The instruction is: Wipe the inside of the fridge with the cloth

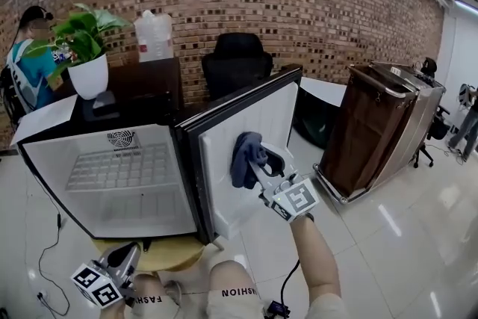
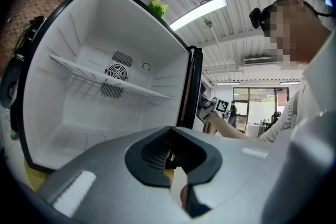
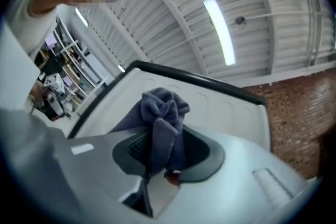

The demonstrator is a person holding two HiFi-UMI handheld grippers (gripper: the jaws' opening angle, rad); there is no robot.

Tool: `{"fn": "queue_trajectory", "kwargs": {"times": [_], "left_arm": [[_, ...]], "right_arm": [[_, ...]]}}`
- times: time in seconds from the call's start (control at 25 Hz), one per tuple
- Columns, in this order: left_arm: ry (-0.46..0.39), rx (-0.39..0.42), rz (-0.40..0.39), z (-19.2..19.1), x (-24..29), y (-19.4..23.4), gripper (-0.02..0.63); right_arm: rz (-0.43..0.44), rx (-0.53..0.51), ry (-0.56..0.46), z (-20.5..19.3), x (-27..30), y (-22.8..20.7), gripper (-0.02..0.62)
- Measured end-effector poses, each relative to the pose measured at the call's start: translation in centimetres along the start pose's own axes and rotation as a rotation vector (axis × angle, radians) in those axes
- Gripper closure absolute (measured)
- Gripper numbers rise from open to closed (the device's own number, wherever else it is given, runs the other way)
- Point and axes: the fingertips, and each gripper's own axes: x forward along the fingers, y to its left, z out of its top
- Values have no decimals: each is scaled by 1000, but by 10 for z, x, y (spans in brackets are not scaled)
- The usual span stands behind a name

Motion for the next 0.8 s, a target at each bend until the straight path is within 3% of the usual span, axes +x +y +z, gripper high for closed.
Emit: {"fn": "queue_trajectory", "kwargs": {"times": [0.12,0.24,0.36,0.48,0.56,0.68,0.76,0.8], "left_arm": [[5,-6,20,-2,-3,8,603],[6,-8,21,-4,-1,10,603],[7,-8,14,-5,0,9,603],[10,-9,20,-6,0,10,603],[14,-9,24,-7,0,11,603],[16,-5,25,-7,3,14,603],[19,-6,19,-7,7,13,603],[22,-9,14,-8,9,11,603]], "right_arm": [[-155,88,112,-53,-3,-79,488],[-256,168,264,-120,0,-141,488],[-275,174,334,-152,3,-156,483],[-306,128,319,-131,-6,-145,488],[-248,123,215,-88,-15,-112,488],[11,53,4,-5,-19,-12,488],[184,-2,-47,22,-17,58,488],[249,-41,-24,21,-16,85,488]]}}
